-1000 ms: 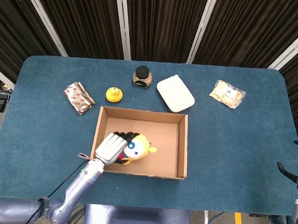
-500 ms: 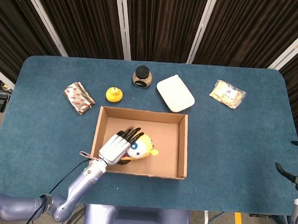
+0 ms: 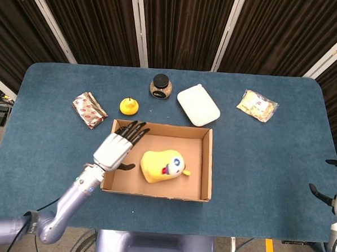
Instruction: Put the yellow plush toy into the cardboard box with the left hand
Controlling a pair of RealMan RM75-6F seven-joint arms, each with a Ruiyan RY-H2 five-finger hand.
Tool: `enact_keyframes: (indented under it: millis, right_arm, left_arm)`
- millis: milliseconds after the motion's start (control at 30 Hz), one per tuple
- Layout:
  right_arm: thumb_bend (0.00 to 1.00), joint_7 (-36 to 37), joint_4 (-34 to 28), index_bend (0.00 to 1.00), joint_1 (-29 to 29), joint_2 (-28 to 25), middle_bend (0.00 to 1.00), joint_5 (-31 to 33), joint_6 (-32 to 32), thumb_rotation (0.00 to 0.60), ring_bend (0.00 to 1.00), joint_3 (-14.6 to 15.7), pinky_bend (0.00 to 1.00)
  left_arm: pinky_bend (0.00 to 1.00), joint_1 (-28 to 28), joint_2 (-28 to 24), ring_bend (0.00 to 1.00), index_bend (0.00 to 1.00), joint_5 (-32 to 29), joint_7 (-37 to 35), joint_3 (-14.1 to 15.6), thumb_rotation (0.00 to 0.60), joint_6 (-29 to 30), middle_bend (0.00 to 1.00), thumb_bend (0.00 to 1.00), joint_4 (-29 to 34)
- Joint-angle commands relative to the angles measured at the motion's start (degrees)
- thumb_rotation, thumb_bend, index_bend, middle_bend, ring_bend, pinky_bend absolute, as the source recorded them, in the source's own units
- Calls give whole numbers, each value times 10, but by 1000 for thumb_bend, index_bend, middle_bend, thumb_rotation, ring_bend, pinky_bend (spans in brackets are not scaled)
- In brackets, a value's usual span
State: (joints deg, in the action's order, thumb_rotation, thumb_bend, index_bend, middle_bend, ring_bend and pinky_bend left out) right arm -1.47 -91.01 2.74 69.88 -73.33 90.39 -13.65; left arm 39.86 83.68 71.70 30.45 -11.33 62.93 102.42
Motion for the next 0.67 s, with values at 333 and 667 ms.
enact_keyframes:
  millis: [333,667]
  right_arm:
    - [0,-22,-2,316,6,-5,85,-47,-7,600,0,28,0]
    - [0,-41,2,314,12,-7,86,-88,-10,600,0,49,0]
  left_arm:
    - [224,-177,-297,0,67,97,-107,104,600,130,0,24,110]
    - [219,-274,-274,0,67,107,-148,146,600,206,0,34,1]
